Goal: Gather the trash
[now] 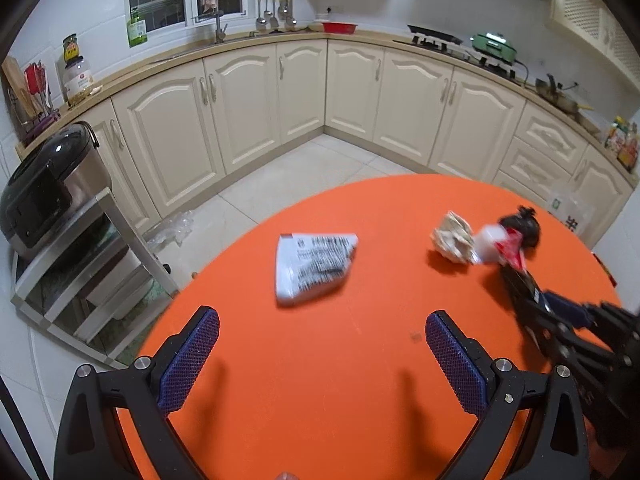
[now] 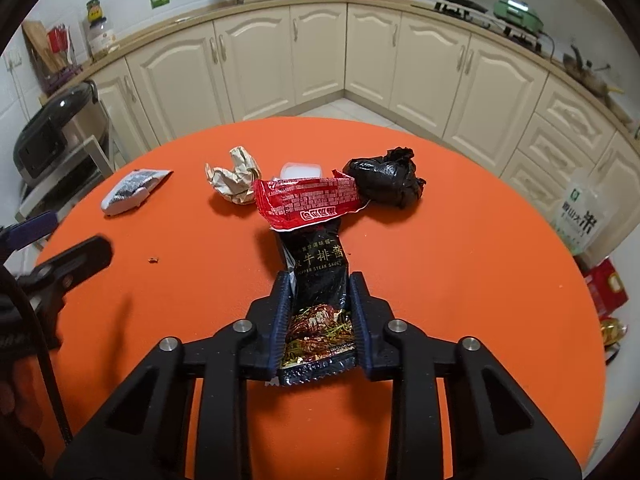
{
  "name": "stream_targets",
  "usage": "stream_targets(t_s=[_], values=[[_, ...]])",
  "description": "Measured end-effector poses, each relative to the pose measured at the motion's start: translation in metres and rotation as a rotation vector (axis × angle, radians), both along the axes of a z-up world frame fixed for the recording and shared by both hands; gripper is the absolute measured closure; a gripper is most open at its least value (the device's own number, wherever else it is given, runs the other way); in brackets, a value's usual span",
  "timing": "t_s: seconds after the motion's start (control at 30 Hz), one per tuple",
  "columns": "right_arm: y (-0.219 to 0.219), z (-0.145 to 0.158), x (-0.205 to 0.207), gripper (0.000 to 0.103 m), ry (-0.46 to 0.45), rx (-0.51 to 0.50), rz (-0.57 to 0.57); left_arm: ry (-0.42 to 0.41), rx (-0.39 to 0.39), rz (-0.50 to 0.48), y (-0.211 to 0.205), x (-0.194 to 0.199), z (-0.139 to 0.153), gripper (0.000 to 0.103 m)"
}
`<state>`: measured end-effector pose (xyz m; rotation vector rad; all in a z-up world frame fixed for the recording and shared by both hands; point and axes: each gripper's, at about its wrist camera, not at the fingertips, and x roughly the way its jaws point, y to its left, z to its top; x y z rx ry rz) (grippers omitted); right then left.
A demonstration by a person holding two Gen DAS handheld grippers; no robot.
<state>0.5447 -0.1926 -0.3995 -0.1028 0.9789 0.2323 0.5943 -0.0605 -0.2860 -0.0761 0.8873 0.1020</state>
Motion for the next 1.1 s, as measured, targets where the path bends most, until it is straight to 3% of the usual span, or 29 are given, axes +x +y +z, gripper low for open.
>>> stream_targets(t_s=[0.23, 0.3, 0.33, 0.43, 0.47, 0.57, 0.63, 0.7, 0.9, 1.1], values=[[-0.002, -0.001, 0.007, 0.077, -0.001, 0.03, 0.007, 0.045, 0.051, 0.01, -0.003, 0.045, -0.03, 0.002], [-0.004, -0.001, 0.007, 0.077, -0.001, 0.042, 0.005, 0.063, 0.05, 0.003, -0.002, 0.06, -0.039, 0.016], [-0.005, -0.001, 0.007, 0.077, -0.002, 0.042, 0.004, 0.071, 0.049, -0.005, 0.0, 0.061, -0.042, 0.017], [-0.002, 0.0, 0.005, 0.077, -0.003, 0.041, -0.003, 0.041, 0.013, -0.036, -0.001, 0.072, -0.044, 0.043], [-0.002, 0.0, 0.005, 0.077, -0.001, 0.045, -0.008, 0.028, 0.01, -0.053, -0.001, 0.075, -0.045, 0.057], [-0.007, 0.001, 0.001, 0.077, 0.002, 0.052, -0.015, 0.015, -0.027, -0.077, 0.006, 0.08, -0.051, 0.06], [-0.009, 0.002, -0.003, 0.078, 0.007, 0.058, -0.023, 0.007, -0.064, -0.078, 0.016, 0.08, -0.054, 0.074], [-0.013, 0.003, -0.008, 0.078, 0.012, 0.067, -0.032, 0.008, -0.113, -0.078, 0.026, 0.082, -0.057, 0.076], [-0.028, 0.009, -0.031, 0.082, 0.017, 0.102, -0.063, -0.02, -0.122, -0.103, 0.033, 0.065, -0.062, 0.077], [-0.043, 0.023, -0.064, 0.085, -0.001, 0.13, -0.086, -0.065, -0.134, -0.148, 0.033, 0.011, -0.053, 0.077]])
